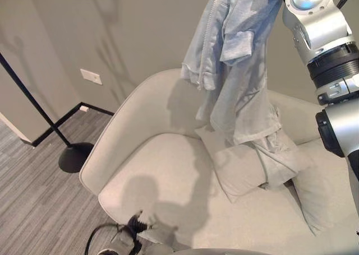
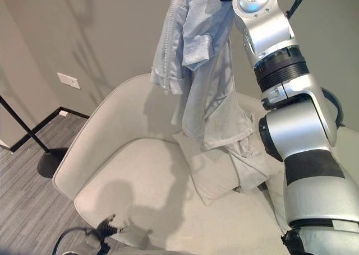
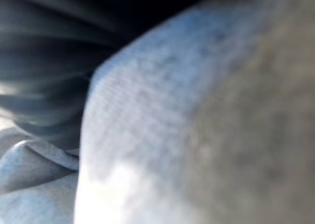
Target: Hang the clothes on the sofa on the clothes rack.
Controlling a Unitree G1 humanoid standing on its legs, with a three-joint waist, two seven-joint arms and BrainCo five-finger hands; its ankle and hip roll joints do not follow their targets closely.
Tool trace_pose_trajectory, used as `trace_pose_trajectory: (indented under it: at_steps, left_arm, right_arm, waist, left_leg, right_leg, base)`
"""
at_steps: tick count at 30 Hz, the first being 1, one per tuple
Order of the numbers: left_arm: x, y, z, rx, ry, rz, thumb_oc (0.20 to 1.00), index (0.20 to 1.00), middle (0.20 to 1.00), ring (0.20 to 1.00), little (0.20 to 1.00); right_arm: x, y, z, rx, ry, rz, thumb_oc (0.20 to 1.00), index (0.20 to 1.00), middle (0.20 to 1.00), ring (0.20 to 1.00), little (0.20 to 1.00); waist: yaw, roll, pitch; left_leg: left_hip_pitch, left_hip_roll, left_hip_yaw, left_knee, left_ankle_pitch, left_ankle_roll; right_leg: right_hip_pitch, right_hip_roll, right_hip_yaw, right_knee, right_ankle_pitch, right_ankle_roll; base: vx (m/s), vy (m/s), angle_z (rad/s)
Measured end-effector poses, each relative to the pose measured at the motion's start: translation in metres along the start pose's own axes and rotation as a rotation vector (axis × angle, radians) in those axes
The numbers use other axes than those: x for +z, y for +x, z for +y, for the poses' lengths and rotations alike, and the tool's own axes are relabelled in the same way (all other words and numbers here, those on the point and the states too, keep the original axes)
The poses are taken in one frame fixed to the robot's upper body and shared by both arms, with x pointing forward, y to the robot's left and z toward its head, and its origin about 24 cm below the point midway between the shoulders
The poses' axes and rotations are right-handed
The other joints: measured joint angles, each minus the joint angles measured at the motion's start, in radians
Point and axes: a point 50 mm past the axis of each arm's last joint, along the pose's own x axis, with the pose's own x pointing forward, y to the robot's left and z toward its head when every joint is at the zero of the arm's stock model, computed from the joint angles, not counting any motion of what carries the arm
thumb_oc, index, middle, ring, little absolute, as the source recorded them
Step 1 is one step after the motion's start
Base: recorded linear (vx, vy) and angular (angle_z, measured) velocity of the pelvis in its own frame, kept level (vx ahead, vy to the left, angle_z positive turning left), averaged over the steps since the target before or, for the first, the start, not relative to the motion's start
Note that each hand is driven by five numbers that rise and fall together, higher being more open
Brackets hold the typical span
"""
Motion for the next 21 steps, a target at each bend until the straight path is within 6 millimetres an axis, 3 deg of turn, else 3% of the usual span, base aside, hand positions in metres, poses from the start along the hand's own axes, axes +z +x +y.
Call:
trace_pose_trajectory:
  at_steps: [1, 2, 3, 9, 13, 16, 21]
  left_arm:
    - [0.033, 0.003, 0.014, 0.034, 0.000, -0.158, 1.000, 1.000, 1.000, 1.000, 1.000]
    - [0.046, 0.005, 0.020, 0.052, 0.005, -0.203, 1.000, 1.000, 1.000, 1.000, 1.000]
    - [0.079, 0.005, 0.036, 0.095, 0.047, -0.321, 1.000, 1.000, 1.000, 1.000, 1.000]
    - [0.156, 0.005, 0.074, 0.300, 0.045, -0.530, 1.000, 1.000, 1.000, 1.000, 1.000]
    - [0.177, 0.005, 0.060, 0.283, 0.082, -0.586, 1.000, 1.000, 1.000, 1.000, 1.000]
    - [0.183, 0.008, 0.047, 0.259, 0.179, -0.582, 1.000, 1.000, 1.000, 1.000, 1.000]
    - [0.190, 0.012, 0.003, 0.164, 0.362, -0.579, 1.000, 1.000, 1.000, 1.000, 1.000]
  right_arm:
    - [0.005, 0.002, 0.001, 0.000, 0.018, -0.005, 0.200, 0.200, 0.200, 0.200, 0.200]
    - [0.006, 0.004, 0.002, 0.003, 0.015, -0.009, 0.200, 0.200, 0.200, 0.200, 0.200]
    - [0.010, 0.010, 0.002, -0.002, -0.012, 0.002, 0.200, 0.200, 0.200, 0.200, 0.200]
    - [0.036, 0.021, 0.011, -0.003, 0.062, -0.019, 0.200, 0.200, 0.200, 0.200, 0.200]
    - [0.051, 0.026, 0.019, -0.003, 0.121, -0.024, 0.200, 0.200, 0.200, 0.200, 0.200]
    - [0.054, 0.023, 0.029, 0.032, 0.155, -0.022, 0.200, 0.200, 0.200, 0.200, 0.200]
    - [0.062, 0.019, 0.044, 0.098, 0.273, -0.019, 0.200, 0.200, 0.200, 0.200, 0.200]
  waist:
    - [0.000, 0.002, -0.003]
    - [0.000, 0.003, -0.005]
    - [-0.005, 0.001, -0.008]
    - [-0.034, -0.034, -0.043]
    - [-0.060, -0.052, -0.057]
    - [-0.064, -0.062, -0.065]
    - [-0.125, -0.071, -0.081]
  left_leg:
    - [0.001, 0.003, -0.001, -0.001, 0.001, -0.002]
    - [0.004, 0.004, 0.000, -0.002, 0.001, -0.002]
    - [0.005, 0.007, 0.000, -0.002, 0.001, -0.002]
    - [0.022, 0.020, 0.003, -0.020, 0.014, -0.001]
    - [0.023, 0.022, 0.009, -0.022, 0.013, -0.002]
    - [0.033, 0.022, 0.011, -0.032, 0.013, -0.006]
    - [0.044, 0.021, 0.043, -0.043, 0.009, -0.011]
  right_leg:
    - [0.000, 0.002, -0.001, 0.002, -0.001, 0.000]
    - [0.000, 0.003, 0.000, 0.003, -0.002, -0.001]
    - [0.000, 0.006, 0.000, 0.005, -0.004, -0.002]
    - [0.001, 0.016, 0.010, 0.013, -0.013, -0.003]
    - [0.001, 0.019, 0.012, 0.010, -0.015, -0.003]
    - [0.006, 0.018, 0.020, 0.010, -0.015, -0.003]
    - [-0.005, 0.012, 0.049, 0.019, -0.015, 0.000]
  base:
    - [0.05, -0.033, 0.00]
    - [0.05, -0.033, -0.02]
    - [0.04, -0.034, 0.00]
    - [0.02, -0.012, -0.05]
    - [0.01, -0.003, -0.01]
    - [0.03, 0.008, -0.05]
    - [0.03, -0.004, -0.17]
